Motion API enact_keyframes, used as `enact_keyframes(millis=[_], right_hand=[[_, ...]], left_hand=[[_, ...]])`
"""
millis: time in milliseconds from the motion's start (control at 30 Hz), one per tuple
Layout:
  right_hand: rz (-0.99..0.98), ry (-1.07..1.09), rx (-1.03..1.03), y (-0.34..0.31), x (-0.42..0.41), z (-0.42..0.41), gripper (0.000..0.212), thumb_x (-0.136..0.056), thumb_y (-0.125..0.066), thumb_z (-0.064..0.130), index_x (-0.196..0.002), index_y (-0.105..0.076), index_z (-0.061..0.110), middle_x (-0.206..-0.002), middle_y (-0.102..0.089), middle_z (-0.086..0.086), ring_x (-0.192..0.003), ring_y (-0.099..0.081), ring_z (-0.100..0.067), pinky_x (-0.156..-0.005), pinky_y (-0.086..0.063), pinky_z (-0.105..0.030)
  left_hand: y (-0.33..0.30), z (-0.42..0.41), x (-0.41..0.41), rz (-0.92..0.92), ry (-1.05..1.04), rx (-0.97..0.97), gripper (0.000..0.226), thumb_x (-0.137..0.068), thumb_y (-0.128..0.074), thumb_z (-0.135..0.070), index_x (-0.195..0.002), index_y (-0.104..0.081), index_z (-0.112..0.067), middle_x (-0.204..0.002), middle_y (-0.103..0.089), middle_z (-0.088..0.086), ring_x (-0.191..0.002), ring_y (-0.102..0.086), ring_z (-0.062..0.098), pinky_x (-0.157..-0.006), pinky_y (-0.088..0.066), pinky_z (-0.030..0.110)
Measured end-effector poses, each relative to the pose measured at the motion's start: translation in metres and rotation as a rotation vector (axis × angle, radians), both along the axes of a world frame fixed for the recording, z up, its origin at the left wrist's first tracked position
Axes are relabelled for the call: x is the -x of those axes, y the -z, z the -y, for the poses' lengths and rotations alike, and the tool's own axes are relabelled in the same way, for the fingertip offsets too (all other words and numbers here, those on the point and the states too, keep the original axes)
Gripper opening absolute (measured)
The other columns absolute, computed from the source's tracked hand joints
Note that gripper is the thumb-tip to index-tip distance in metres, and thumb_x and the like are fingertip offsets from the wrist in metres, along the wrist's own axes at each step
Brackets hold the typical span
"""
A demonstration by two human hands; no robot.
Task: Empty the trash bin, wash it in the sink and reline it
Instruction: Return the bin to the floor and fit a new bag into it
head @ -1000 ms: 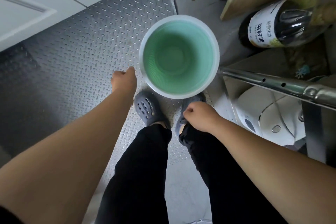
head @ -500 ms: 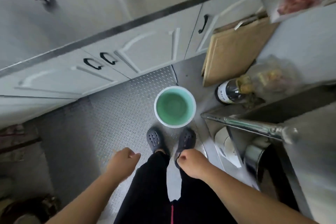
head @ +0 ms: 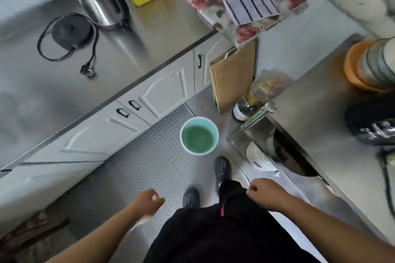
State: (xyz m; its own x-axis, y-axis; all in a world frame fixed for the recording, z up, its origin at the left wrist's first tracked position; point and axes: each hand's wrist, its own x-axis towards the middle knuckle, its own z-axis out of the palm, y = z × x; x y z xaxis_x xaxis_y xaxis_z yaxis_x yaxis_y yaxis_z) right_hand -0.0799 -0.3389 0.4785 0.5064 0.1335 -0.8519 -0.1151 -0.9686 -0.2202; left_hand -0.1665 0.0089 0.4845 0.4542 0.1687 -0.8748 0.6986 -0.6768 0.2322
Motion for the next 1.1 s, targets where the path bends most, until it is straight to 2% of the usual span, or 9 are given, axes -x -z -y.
enact_keyframes(millis=[100,200,300,433,567,667,867,1000,1100], right_hand=[[0.008,0.164,0.000,-0.013,0.038,0.004,0.023,-0.087,-0.051,0.033,-0.084,-0.063,0.014,-0.088,-0.068,0.001,-0.081,-0.062,-0.016,-0.072,-0.049,-0.032],[-0.002,0.374,-0.041,-0.026,0.078,0.007,0.021,-0.086,-0.052,0.032,-0.074,-0.053,0.015,-0.078,-0.062,-0.003,-0.070,-0.056,-0.017,-0.065,-0.042,-0.032],[-0.017,0.551,-0.088,-0.041,0.112,0.016,0.020,-0.090,-0.052,0.027,-0.074,-0.053,0.015,-0.076,-0.056,-0.003,-0.070,-0.054,-0.017,-0.065,-0.039,-0.030],[0.026,0.723,-0.103,-0.048,0.156,0.045,0.020,-0.092,-0.050,0.017,-0.075,-0.053,0.008,-0.081,-0.054,-0.007,-0.075,-0.053,-0.019,-0.066,-0.038,-0.028],[0.012,0.966,-0.071,-0.042,0.214,0.089,0.017,-0.093,-0.049,0.019,-0.085,-0.060,0.010,-0.084,-0.062,-0.010,-0.074,-0.058,-0.024,-0.070,-0.049,-0.029],[0.000,1.105,-0.043,-0.035,0.275,0.124,0.020,-0.095,-0.051,0.026,-0.077,-0.056,0.020,-0.084,-0.061,-0.005,-0.074,-0.057,-0.022,-0.074,-0.053,-0.030],[-0.094,1.065,0.053,-0.021,0.416,0.197,0.019,-0.090,-0.045,0.035,-0.076,-0.051,0.023,-0.105,-0.066,-0.005,-0.104,-0.062,-0.024,-0.088,-0.048,-0.032],[-0.164,1.144,0.050,-0.009,0.506,0.241,0.037,-0.089,-0.051,0.035,-0.058,-0.036,0.022,-0.065,-0.044,0.004,-0.081,-0.049,-0.021,-0.057,-0.034,-0.023],[-0.190,1.215,0.067,-0.005,0.562,0.273,0.032,-0.090,-0.051,0.030,-0.061,-0.039,0.025,-0.072,-0.046,0.005,-0.082,-0.047,-0.019,-0.058,-0.034,-0.021]], left_hand=[[0.011,-0.036,0.011,-0.018,0.051,-0.035,0.017,-0.097,-0.055,-0.036,-0.090,-0.057,-0.020,-0.091,-0.062,0.002,-0.081,-0.063,0.018,-0.068,-0.054,0.030],[0.024,-0.068,0.010,-0.025,-0.114,-0.018,0.022,-0.097,-0.057,-0.022,-0.079,-0.056,-0.009,-0.068,-0.055,0.006,-0.055,-0.050,0.019,-0.051,-0.038,0.023],[0.023,-0.084,0.005,-0.056,-0.237,-0.021,0.032,-0.099,-0.055,-0.012,-0.070,-0.045,-0.006,-0.052,-0.039,0.007,-0.040,-0.034,0.013,-0.047,-0.027,0.016],[0.012,-0.065,-0.017,-0.030,-0.130,-0.096,0.032,-0.096,-0.058,-0.008,-0.066,-0.048,-0.003,-0.052,-0.042,0.009,-0.043,-0.036,0.014,-0.050,-0.028,0.019],[0.001,0.005,-0.049,-0.036,0.014,-0.029,0.030,-0.100,-0.046,-0.002,-0.070,-0.047,-0.004,-0.047,-0.043,0.007,-0.036,-0.037,0.012,-0.045,-0.030,0.014],[-0.008,0.087,-0.060,0.048,0.194,-0.023,0.024,-0.102,-0.051,-0.016,-0.080,-0.057,-0.006,-0.067,-0.059,0.007,-0.054,-0.054,0.019,-0.053,-0.044,0.025],[-0.020,0.255,-0.021,0.060,0.275,0.109,0.019,-0.102,-0.050,-0.012,-0.084,-0.055,-0.008,-0.073,-0.055,0.007,-0.061,-0.050,0.020,-0.056,-0.041,0.031],[-0.022,0.349,0.046,-0.029,0.463,0.116,0.016,-0.098,-0.055,-0.014,-0.085,-0.052,-0.006,-0.067,-0.052,0.008,-0.053,-0.043,0.019,-0.055,-0.036,0.025],[-0.025,0.408,0.094,-0.030,0.617,0.132,0.019,-0.096,-0.059,-0.020,-0.087,-0.057,-0.004,-0.077,-0.061,0.012,-0.061,-0.053,0.023,-0.061,-0.045,0.030]])
